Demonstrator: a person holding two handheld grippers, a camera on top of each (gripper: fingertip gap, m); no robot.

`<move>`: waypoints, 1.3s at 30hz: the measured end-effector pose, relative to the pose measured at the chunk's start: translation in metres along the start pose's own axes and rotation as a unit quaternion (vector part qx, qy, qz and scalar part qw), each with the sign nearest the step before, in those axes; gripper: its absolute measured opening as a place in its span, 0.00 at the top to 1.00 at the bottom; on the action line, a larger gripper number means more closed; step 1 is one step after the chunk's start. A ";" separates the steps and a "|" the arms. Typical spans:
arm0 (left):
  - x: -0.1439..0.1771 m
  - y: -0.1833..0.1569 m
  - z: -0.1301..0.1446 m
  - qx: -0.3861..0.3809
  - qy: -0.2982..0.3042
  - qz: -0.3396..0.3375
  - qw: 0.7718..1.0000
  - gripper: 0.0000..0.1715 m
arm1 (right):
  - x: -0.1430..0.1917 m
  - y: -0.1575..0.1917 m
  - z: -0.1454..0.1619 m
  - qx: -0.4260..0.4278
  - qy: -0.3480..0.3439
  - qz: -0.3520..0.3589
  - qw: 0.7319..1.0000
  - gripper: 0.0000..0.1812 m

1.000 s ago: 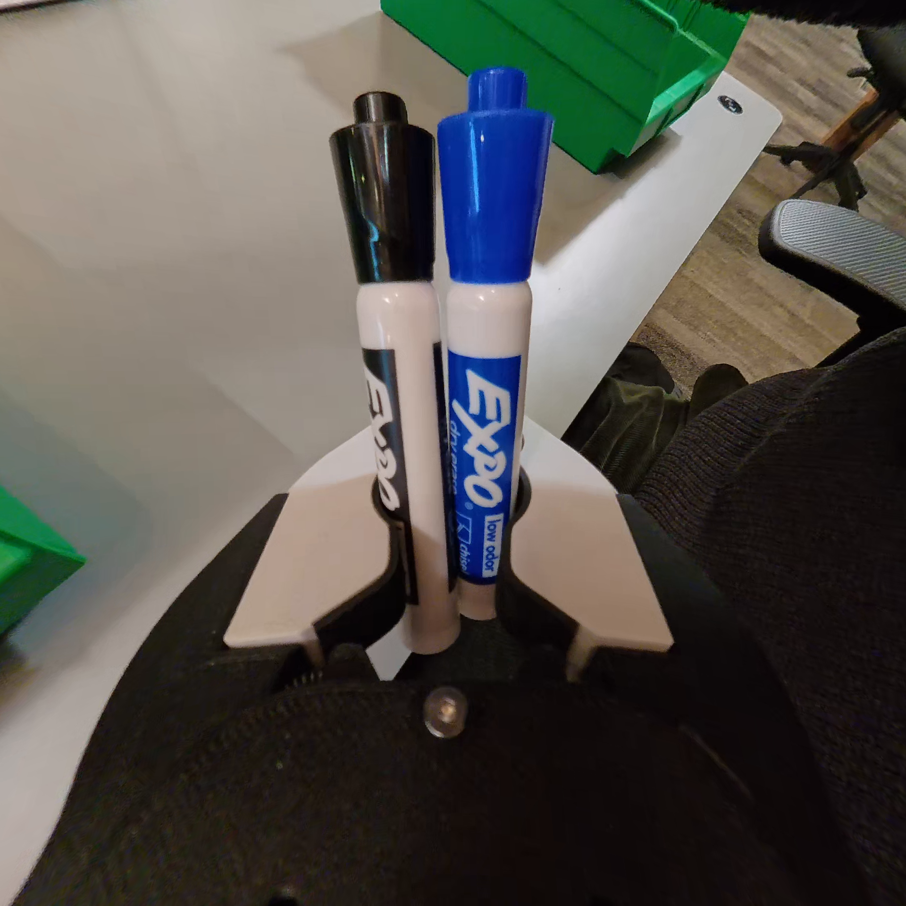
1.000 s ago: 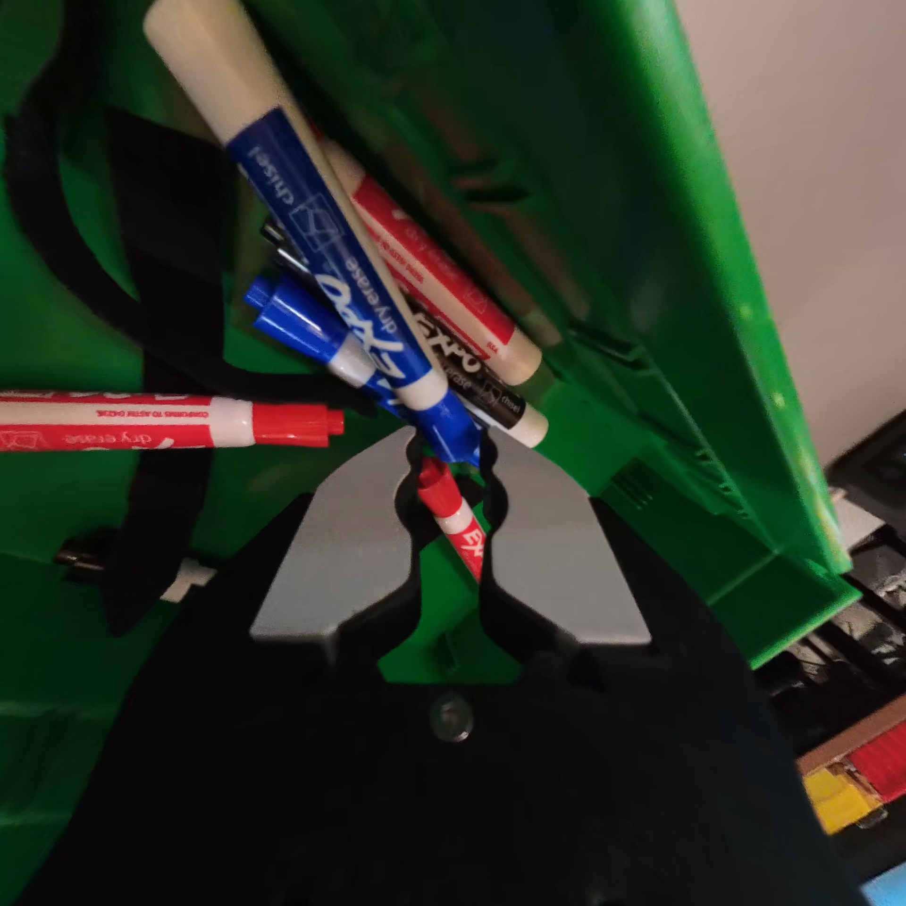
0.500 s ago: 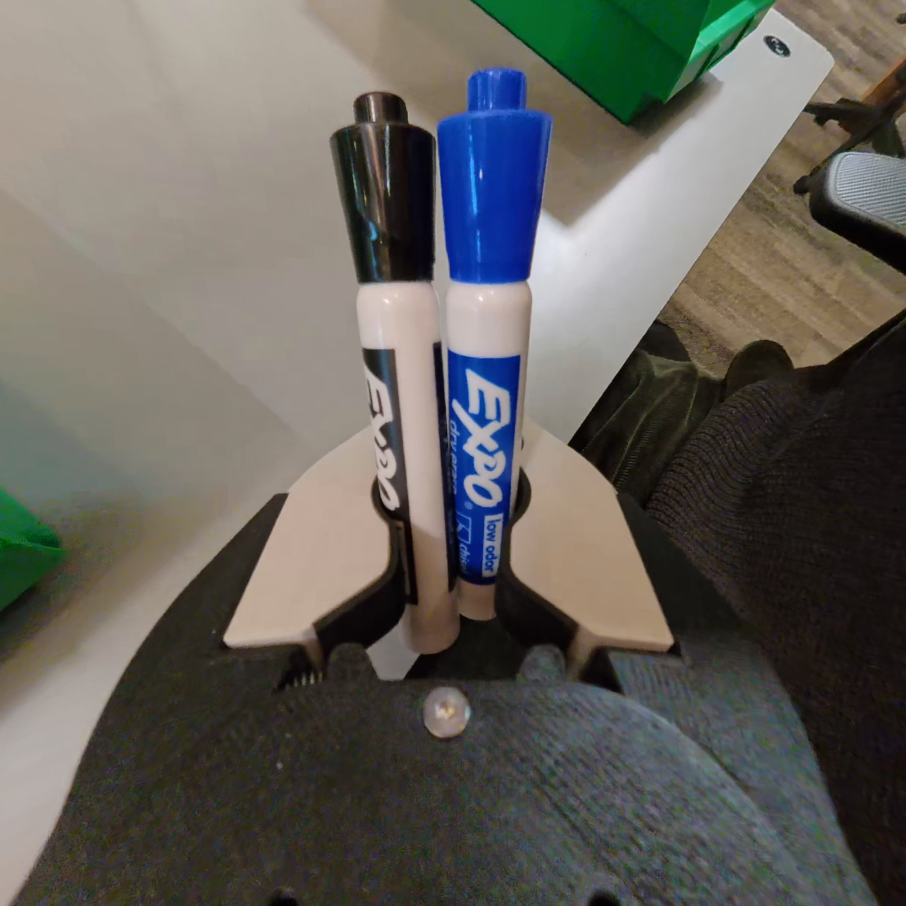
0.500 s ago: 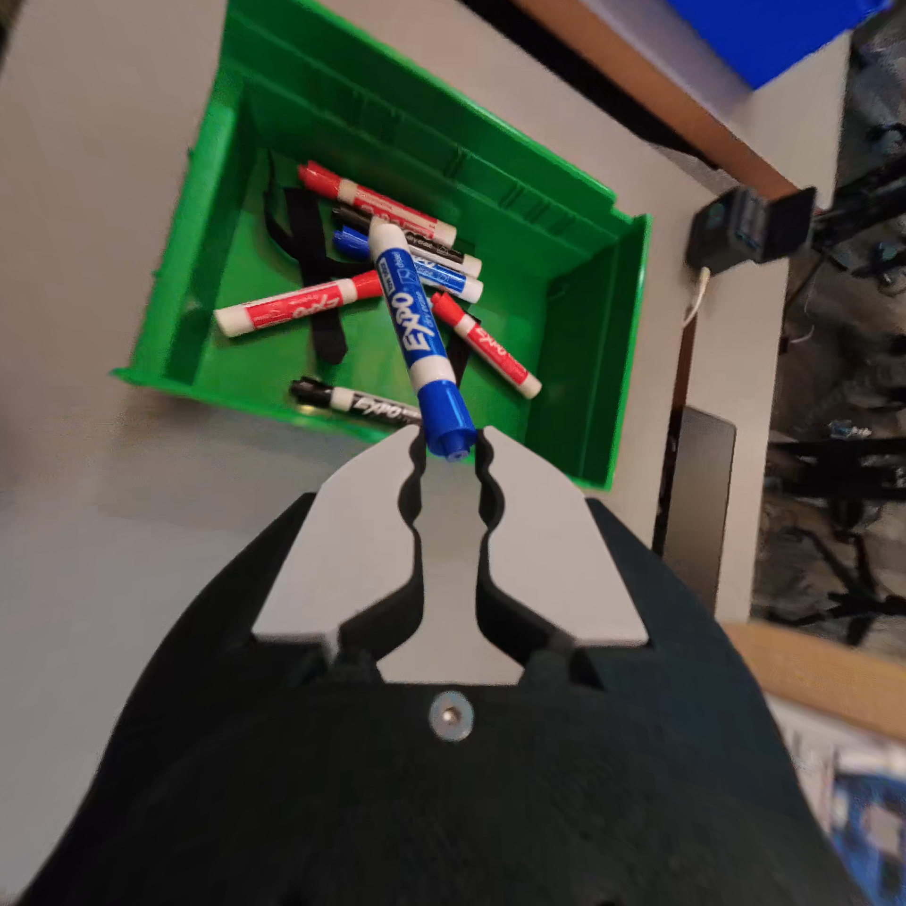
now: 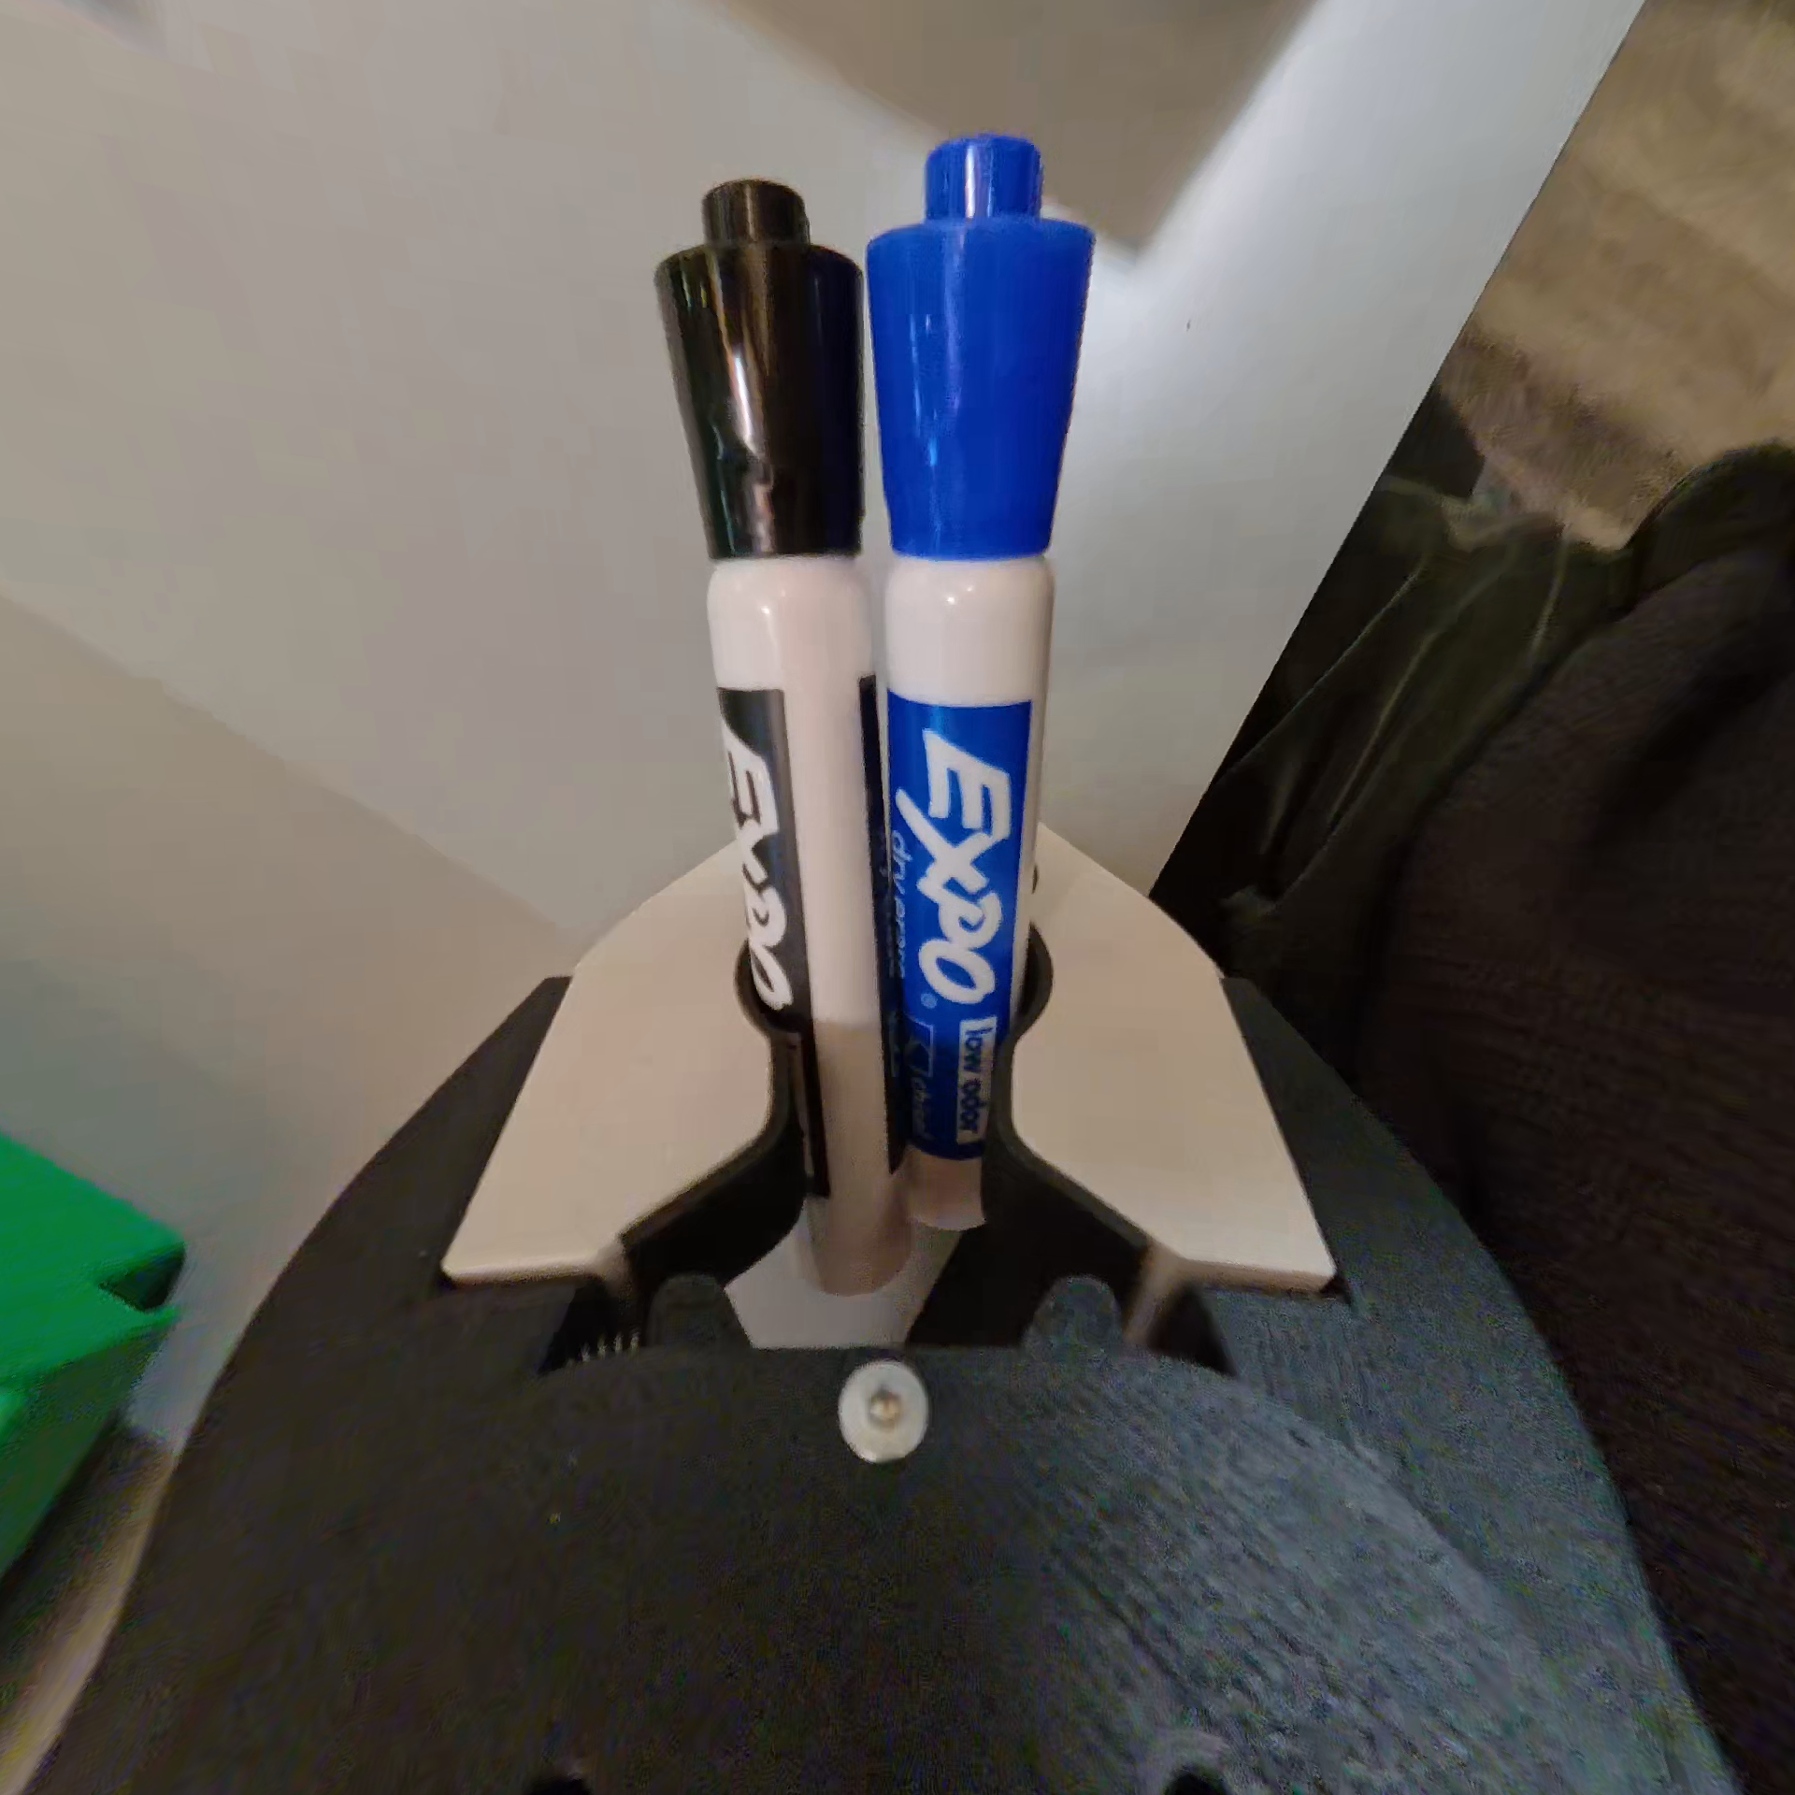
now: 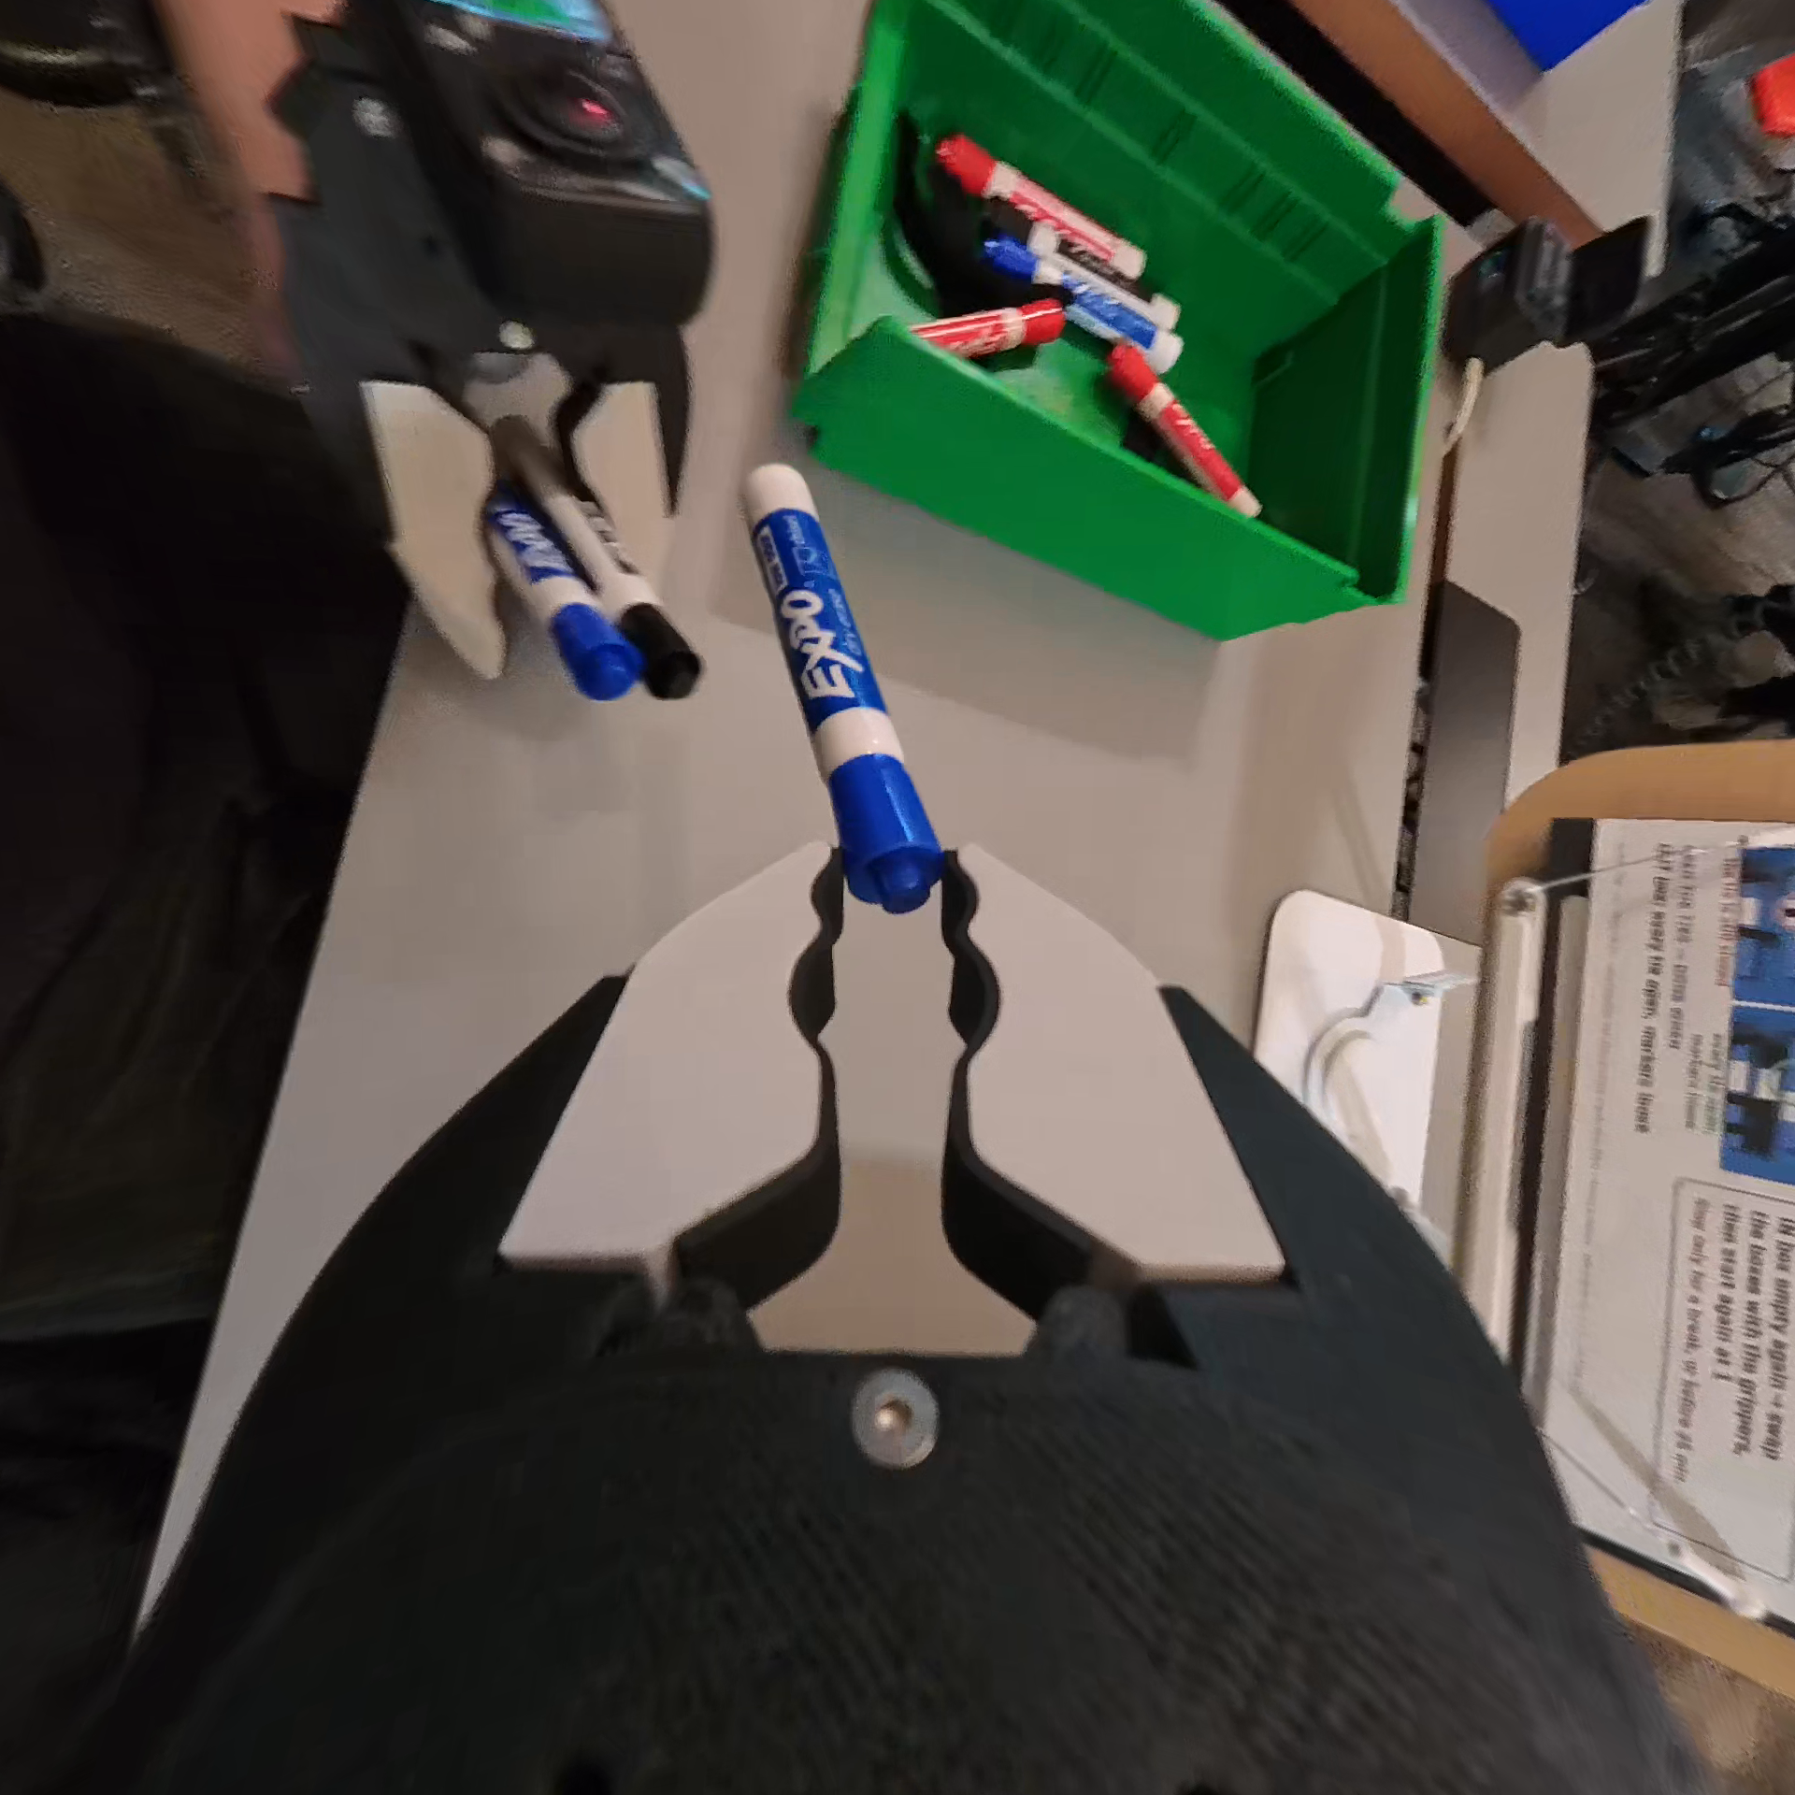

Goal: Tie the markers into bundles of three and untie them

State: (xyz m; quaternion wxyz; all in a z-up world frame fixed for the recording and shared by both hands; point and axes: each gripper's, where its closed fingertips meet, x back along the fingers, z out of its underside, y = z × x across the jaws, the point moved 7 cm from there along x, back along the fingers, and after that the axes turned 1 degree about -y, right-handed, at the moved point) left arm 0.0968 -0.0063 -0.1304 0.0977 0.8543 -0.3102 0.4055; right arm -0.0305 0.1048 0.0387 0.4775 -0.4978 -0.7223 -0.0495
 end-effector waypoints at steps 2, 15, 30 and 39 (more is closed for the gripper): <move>-0.006 -0.002 -0.005 -0.022 0.018 0.003 1.000 0.75 | 0.004 0.016 0.007 0.007 0.004 -0.014 1.000 0.89; -0.038 -0.022 -0.042 -0.105 0.071 0.084 0.988 0.74 | -0.010 0.073 0.035 0.001 0.055 -0.026 0.998 0.89; -0.041 -0.021 -0.042 -0.109 0.092 0.086 0.986 0.74 | -0.026 0.076 0.041 -0.017 0.073 -0.023 0.997 0.78; -0.031 -0.006 -0.035 -0.084 0.151 0.051 0.984 0.77 | -0.029 0.067 0.070 -0.285 -0.096 0.173 0.938 0.88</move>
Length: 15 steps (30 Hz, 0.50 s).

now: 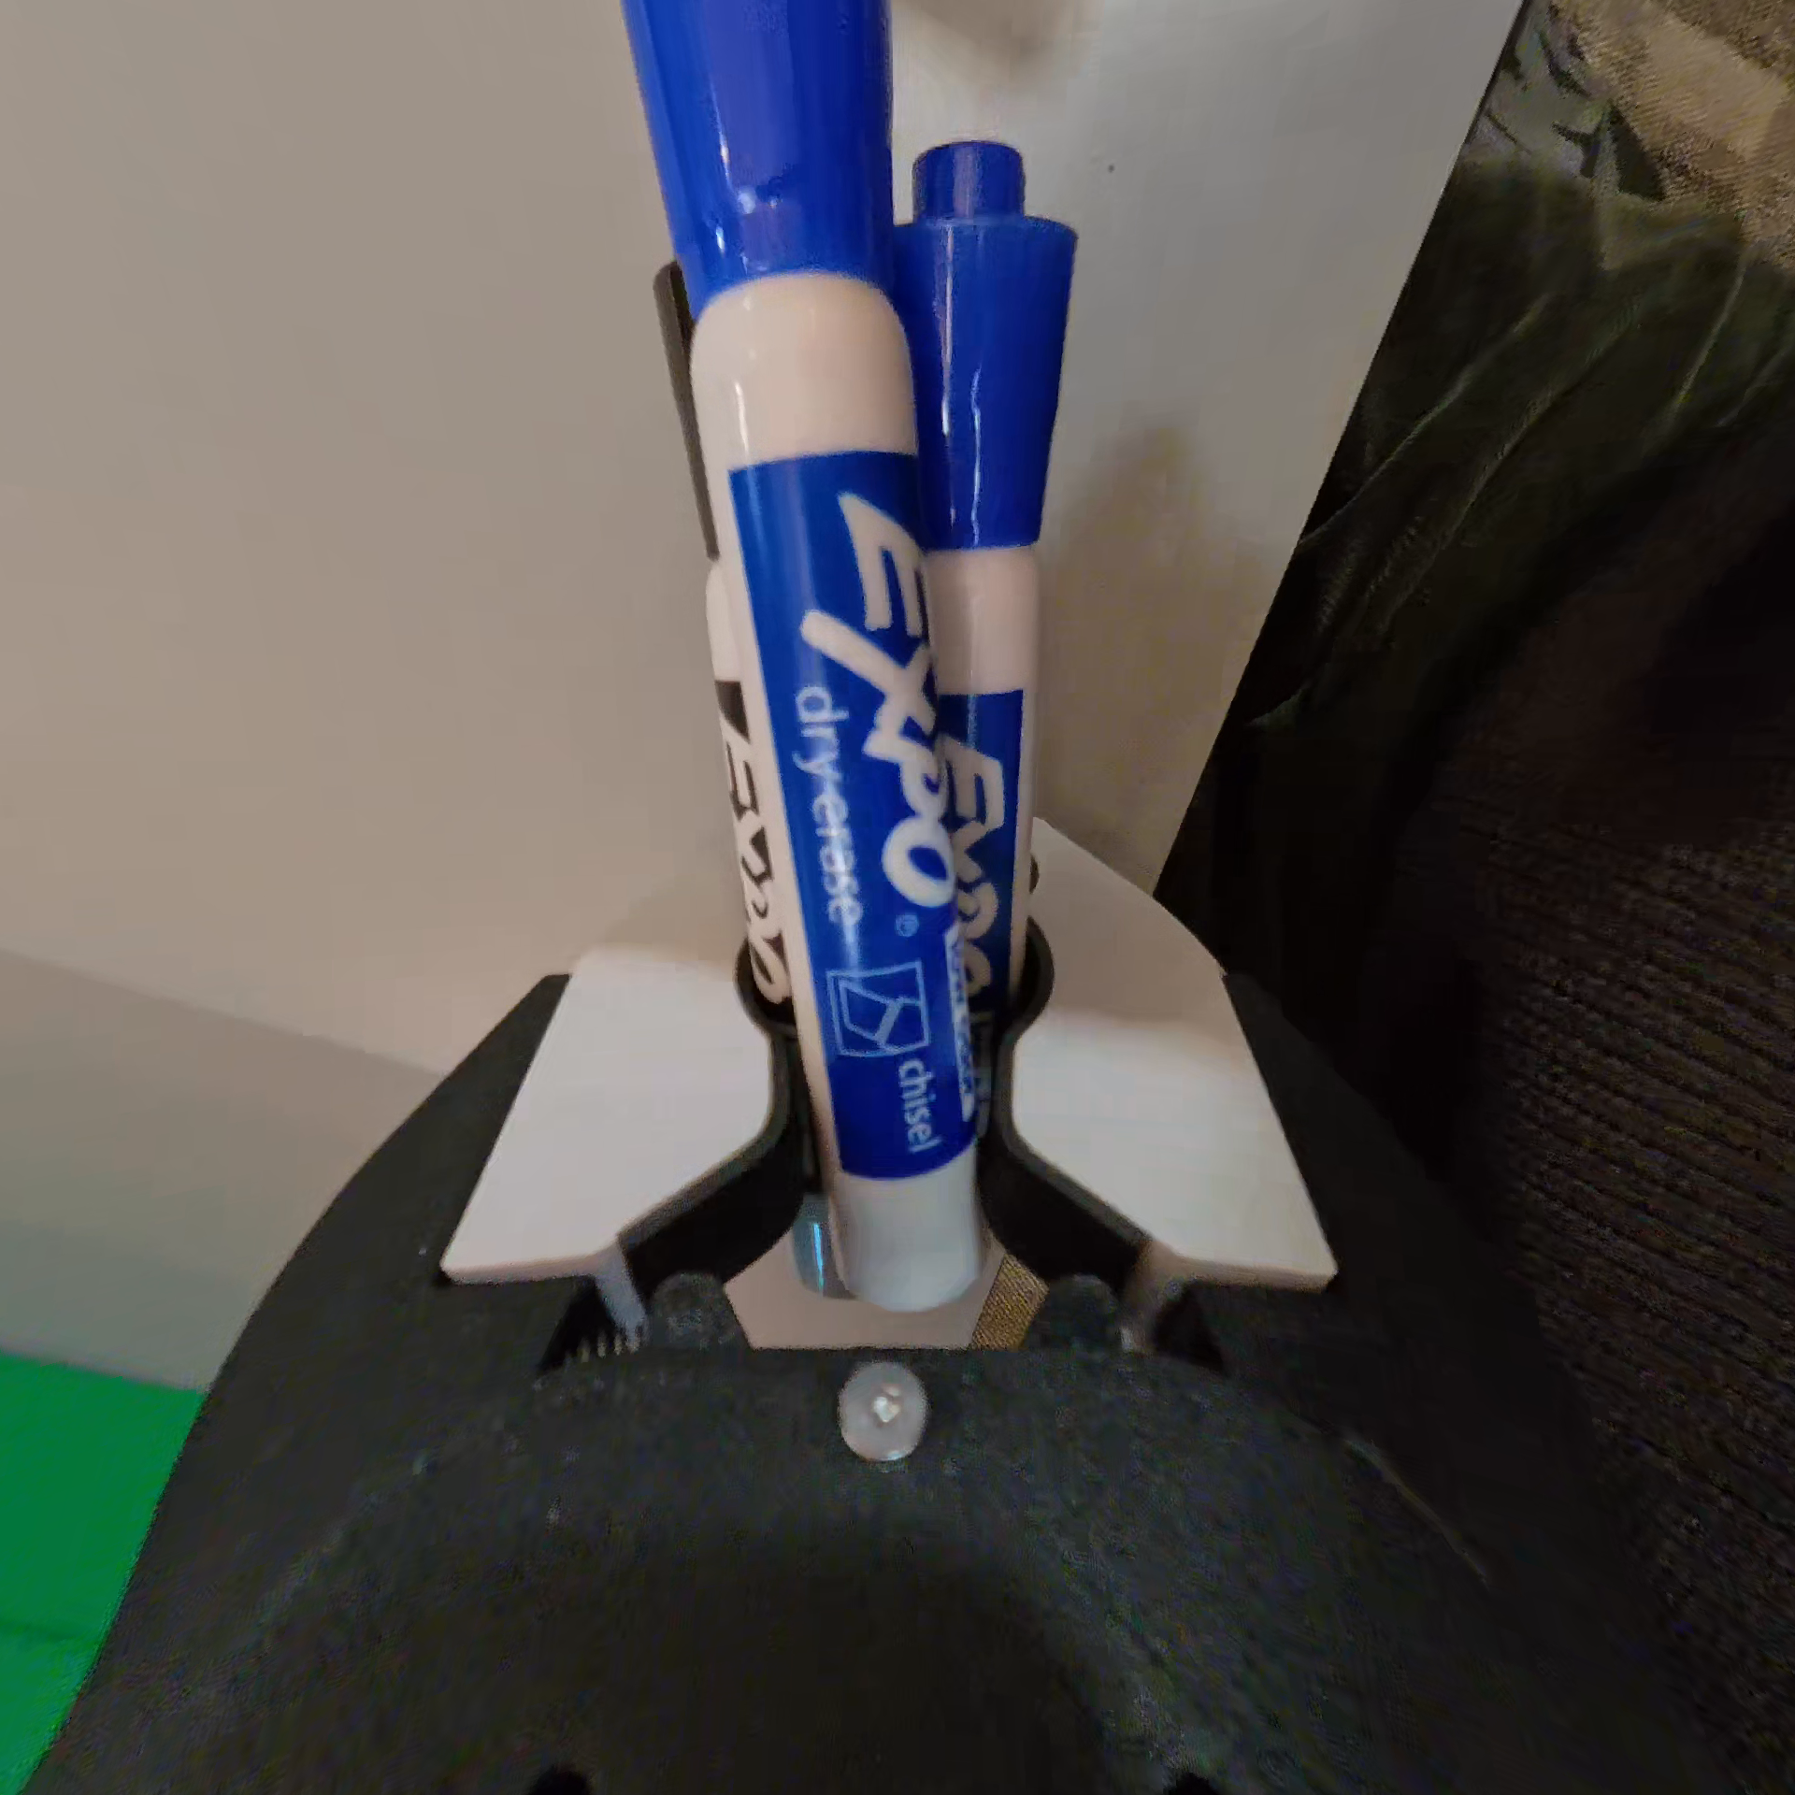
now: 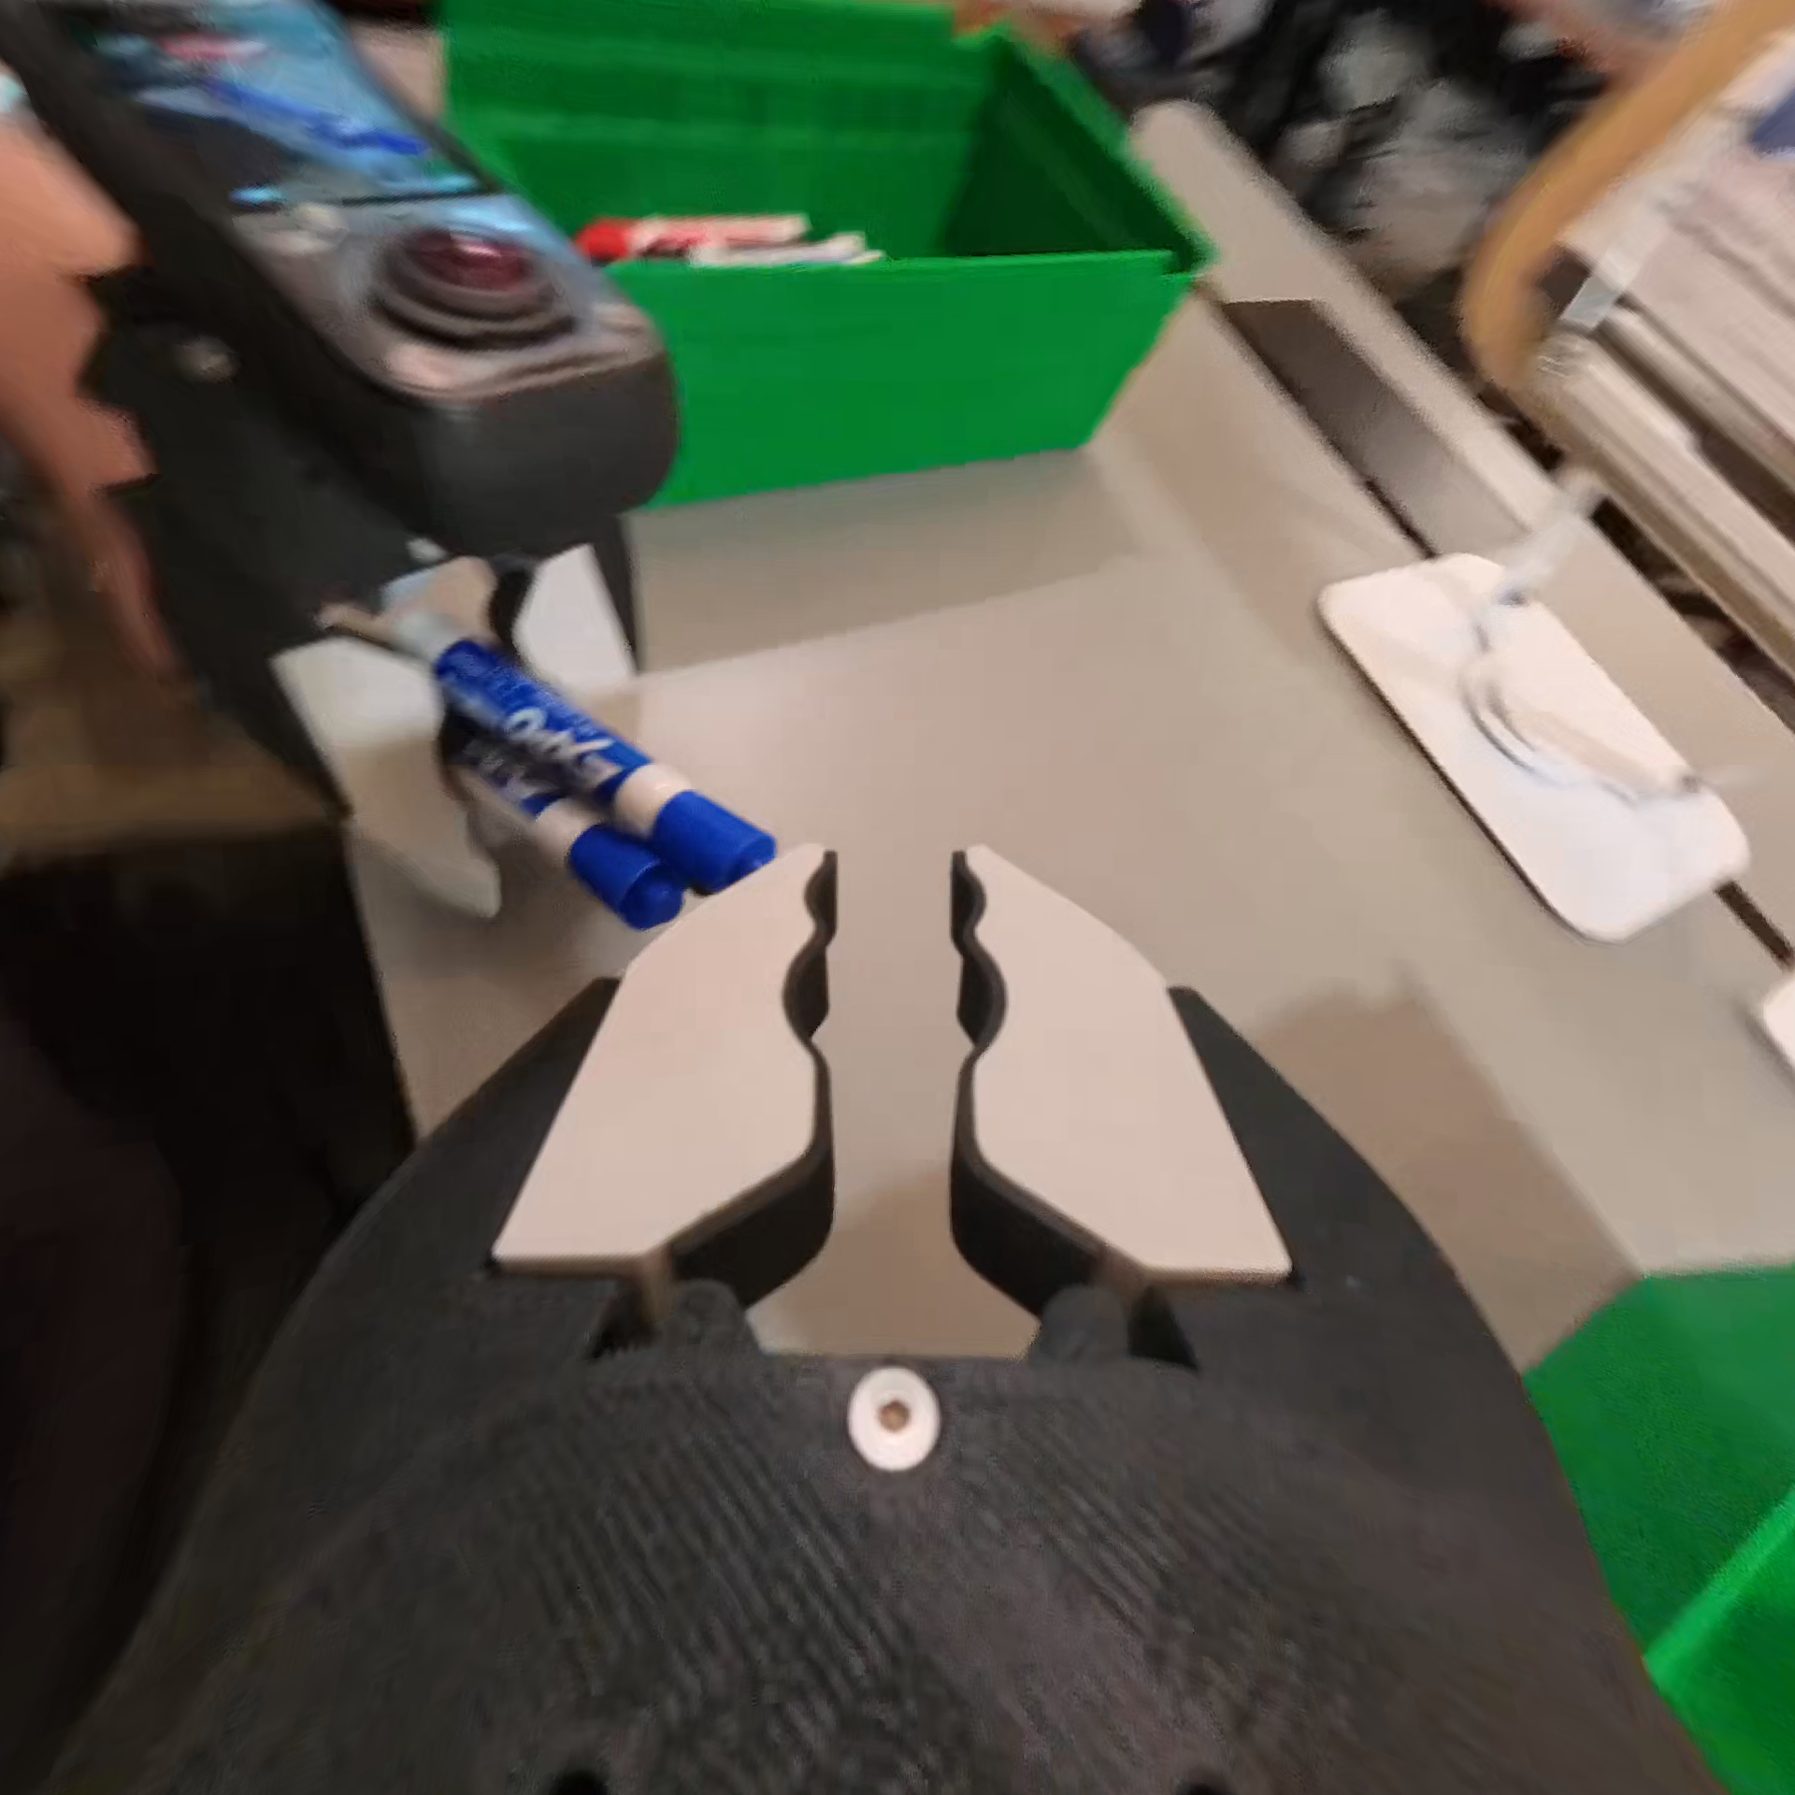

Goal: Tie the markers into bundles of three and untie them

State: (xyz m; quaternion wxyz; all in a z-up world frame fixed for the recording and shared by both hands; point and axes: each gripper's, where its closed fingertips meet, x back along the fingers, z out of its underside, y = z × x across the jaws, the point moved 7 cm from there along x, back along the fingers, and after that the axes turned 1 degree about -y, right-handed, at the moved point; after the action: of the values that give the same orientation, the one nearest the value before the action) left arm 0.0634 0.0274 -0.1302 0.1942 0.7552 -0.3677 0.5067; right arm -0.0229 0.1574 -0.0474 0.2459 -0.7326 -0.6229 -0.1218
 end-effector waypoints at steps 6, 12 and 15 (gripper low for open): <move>-0.003 0.008 -0.005 -0.083 0.096 0.050 0.991 0.73 | -0.007 0.011 0.049 -0.086 -0.057 0.209 0.972 1.00; -0.017 0.016 -0.018 -0.088 0.120 0.049 0.988 0.73 | 0.006 0.015 0.048 -0.095 -0.082 0.243 0.962 1.00; -0.020 0.020 -0.022 -0.081 0.138 0.034 0.987 0.73 | 0.006 0.007 0.058 -0.124 -0.075 0.234 0.961 1.00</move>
State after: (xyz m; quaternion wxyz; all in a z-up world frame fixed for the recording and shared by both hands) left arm 0.0299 0.0359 -0.1413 0.2859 0.6469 -0.4025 0.5812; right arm -0.0227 0.1913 -0.0951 0.1274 -0.8896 -0.4308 -0.0820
